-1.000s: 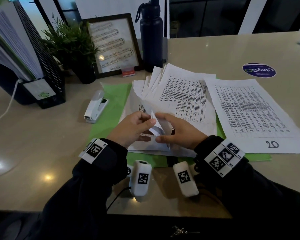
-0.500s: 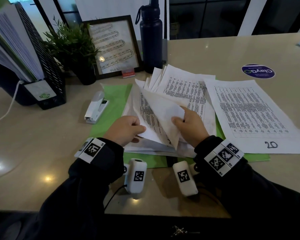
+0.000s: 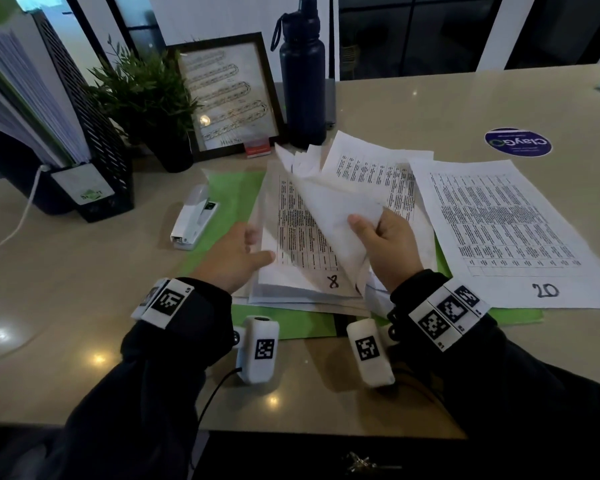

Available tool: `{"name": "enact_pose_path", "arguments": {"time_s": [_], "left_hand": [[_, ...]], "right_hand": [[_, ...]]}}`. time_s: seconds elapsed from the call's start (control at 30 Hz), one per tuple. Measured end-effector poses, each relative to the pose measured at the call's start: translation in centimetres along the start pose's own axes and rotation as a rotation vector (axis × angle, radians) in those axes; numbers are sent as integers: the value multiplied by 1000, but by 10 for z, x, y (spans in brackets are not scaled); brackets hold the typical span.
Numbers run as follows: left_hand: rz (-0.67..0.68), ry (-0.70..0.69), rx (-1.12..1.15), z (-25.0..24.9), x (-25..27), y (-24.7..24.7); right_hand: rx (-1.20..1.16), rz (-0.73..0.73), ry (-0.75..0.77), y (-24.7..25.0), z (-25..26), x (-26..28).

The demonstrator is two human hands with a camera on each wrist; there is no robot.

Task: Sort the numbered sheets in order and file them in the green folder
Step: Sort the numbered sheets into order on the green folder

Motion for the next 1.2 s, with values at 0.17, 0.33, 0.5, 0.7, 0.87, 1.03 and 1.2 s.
{"name": "enact_pose_path", "arguments": {"time_s": [0.17, 0.33, 0.5, 0.7, 0.87, 1.03, 1.2], "left_hand": [[165, -82, 245, -35, 9, -22], [182, 6, 475, -34, 7, -37], [147, 45, 557, -29, 7, -33], [149, -11, 499, -32, 7, -36], [170, -17, 513, -29, 8, -35], [191, -13, 519, -29, 9, -35], [214, -1, 505, -30, 10, -37]], "right_hand": [[-25, 257, -55, -26, -2, 8], [175, 642, -117, -42, -5, 22], [378, 801, -125, -44, -9, 28], [351, 707, -120, -46, -12, 24], [311, 662, -166, -40, -19, 20], [264, 643, -167, -38, -17, 20], [331, 566, -52, -40, -9, 20]]}}
Point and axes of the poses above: each hand's wrist, its own x-axis away from the middle knuckle, its own y-axis out of the back of the hand, z = x × y, the point moved 6 cm from there along -x, towards the middle knuckle, and after that the axes turned 8 degrees about -x, right-handed, at the moved point
